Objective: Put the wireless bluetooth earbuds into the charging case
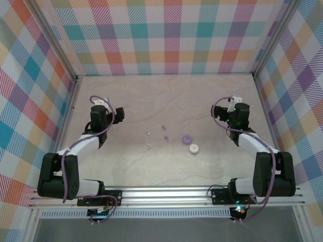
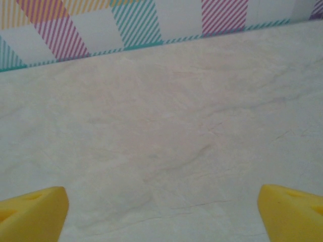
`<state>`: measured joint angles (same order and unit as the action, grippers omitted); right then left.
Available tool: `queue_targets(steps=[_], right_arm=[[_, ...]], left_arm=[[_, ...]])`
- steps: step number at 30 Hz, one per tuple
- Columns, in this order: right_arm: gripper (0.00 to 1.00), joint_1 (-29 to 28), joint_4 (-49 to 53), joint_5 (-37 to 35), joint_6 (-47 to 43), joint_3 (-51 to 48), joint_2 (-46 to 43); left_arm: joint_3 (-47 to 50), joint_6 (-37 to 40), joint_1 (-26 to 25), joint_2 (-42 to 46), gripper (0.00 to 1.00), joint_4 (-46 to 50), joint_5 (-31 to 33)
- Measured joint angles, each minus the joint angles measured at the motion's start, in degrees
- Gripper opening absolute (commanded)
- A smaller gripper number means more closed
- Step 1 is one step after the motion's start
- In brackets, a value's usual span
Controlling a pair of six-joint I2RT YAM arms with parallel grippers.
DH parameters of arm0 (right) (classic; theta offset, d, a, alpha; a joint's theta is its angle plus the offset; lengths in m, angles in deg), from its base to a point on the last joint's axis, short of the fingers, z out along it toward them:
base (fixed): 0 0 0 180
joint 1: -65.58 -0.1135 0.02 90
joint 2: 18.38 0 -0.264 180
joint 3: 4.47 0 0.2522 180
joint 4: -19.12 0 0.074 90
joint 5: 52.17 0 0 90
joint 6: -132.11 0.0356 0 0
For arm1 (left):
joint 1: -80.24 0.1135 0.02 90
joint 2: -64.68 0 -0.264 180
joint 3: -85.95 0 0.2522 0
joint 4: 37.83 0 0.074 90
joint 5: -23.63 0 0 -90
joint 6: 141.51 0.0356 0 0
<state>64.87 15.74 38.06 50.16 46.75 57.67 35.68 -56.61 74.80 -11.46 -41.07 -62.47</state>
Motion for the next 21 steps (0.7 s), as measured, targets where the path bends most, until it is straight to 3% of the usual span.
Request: queue_targets(steps=[6,12,16,21], right_arm=[[0.74,-2.12,22.51,6.67,8.50,10.47,1.16],[0.66,-15.41,41.13,10.29,11.43,14.51,7.91],[0.73,-22.32,48.72,10.71,10.88,18.08,12.46],[0.79,-28.09,56.00,5.70,7.85,25.20,17.77]], left_arm=[[-4.22,-5.40,-2.43,1.31,0.77,12.55,-7.50],[-9.46,-9.97,-13.25,-0.61,0.71,23.56,-10.99],[-12.52,-12.90,-21.24,-4.22,0.71,26.67,-11.56],[-13.25,-16.85,-28.09,-6.91,0.71,27.98,-11.56]])
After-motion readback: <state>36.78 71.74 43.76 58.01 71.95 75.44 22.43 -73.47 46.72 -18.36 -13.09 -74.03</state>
